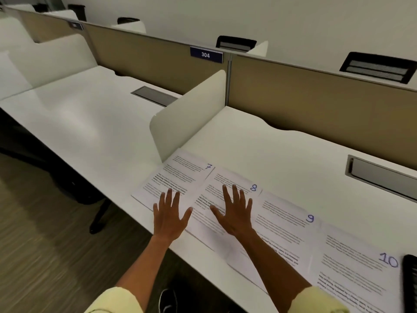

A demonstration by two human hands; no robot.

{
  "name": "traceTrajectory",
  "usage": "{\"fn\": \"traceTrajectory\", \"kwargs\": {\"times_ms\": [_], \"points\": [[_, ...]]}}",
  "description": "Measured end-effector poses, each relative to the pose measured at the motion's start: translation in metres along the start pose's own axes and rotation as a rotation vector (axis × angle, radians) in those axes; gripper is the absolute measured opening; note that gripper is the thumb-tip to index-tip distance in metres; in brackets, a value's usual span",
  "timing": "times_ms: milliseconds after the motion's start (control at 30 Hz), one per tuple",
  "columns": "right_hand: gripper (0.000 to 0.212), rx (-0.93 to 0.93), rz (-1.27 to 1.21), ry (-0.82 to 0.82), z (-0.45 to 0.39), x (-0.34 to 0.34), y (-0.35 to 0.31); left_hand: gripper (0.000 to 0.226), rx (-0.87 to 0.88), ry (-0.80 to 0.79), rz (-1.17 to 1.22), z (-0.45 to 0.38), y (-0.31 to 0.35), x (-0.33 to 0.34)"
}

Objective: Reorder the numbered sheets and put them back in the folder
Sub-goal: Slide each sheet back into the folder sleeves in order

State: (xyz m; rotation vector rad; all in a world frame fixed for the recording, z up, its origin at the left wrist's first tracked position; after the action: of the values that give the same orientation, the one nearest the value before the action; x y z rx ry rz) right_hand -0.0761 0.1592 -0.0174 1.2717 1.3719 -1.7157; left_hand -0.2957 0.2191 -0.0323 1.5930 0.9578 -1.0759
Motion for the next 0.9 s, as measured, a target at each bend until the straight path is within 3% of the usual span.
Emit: {"fn": "traceTrajectory", "kwargs": {"times_ms": [533, 900], "points": [[0.081, 0.211, 0.027, -0.03, -0.113, 0.062, -0.084, 0.08, 0.44, -0.079, 0.001, -0.129, -0.11, 0.045], [0.088, 0.297, 0.087, -0.056, -0.164, 0.068, -0.092, 0.077, 0.479, -0.093, 0.032, -0.131, -0.124, 0.049]]}}
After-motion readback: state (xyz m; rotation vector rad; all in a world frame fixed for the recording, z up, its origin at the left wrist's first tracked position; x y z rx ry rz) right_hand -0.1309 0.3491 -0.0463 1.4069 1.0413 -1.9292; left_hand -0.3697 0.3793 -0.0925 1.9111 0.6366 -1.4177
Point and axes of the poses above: each hand's wrist, its own z-axis away from the middle knuckle, its own x-axis out of the palm, y = z × x, the point moved 1 cm from there along -z, towards the middle knuckle, and after that the axes turned 11 degrees about y, right-handed, at the moved point
